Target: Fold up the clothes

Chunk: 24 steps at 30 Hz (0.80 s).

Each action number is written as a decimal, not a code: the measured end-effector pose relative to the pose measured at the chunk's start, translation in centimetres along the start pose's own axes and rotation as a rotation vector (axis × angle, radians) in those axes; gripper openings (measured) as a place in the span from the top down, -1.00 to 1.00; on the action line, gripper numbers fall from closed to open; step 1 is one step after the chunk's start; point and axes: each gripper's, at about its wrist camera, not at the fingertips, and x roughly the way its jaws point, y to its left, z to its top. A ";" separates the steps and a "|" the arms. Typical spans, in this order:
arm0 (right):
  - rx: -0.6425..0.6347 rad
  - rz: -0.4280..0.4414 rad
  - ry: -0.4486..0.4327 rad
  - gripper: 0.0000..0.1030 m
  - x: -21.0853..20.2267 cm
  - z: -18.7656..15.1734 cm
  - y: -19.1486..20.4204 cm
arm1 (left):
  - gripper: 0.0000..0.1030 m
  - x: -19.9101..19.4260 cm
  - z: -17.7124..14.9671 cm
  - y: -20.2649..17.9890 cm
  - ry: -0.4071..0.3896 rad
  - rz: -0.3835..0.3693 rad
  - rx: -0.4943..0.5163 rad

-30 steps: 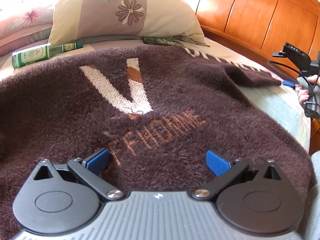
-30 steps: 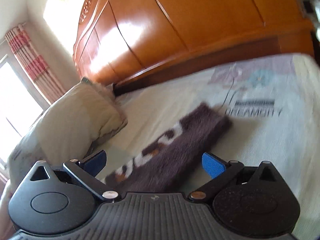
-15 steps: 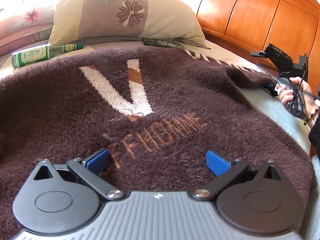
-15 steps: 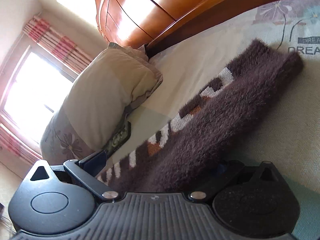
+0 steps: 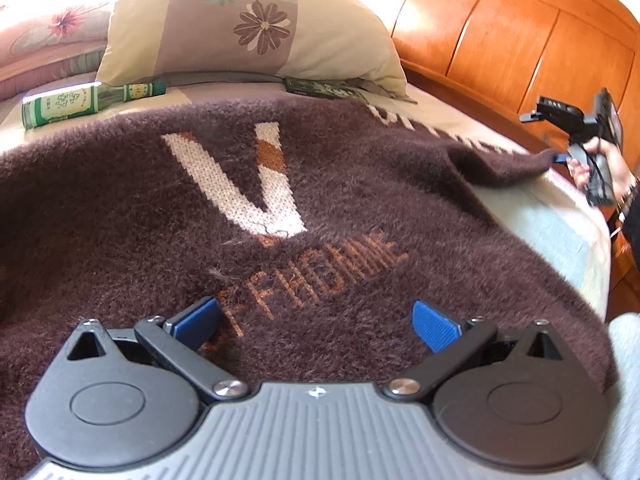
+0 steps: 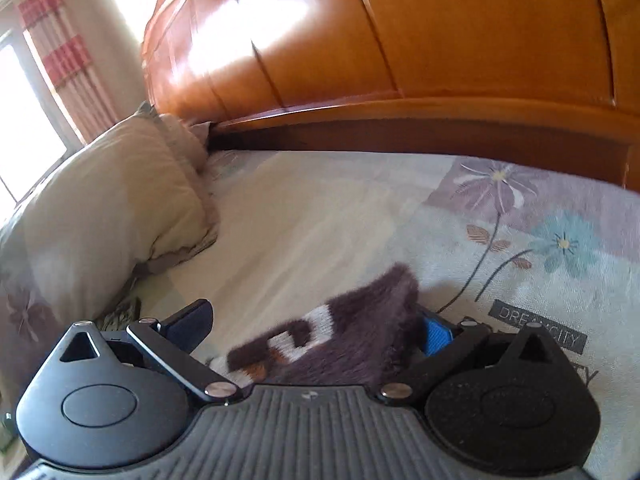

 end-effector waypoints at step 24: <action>-0.648 0.218 0.385 -1.00 0.0 -11.8 17.4 | -0.99 -2.4 0.9 0.4 -0.053 0.034 0.019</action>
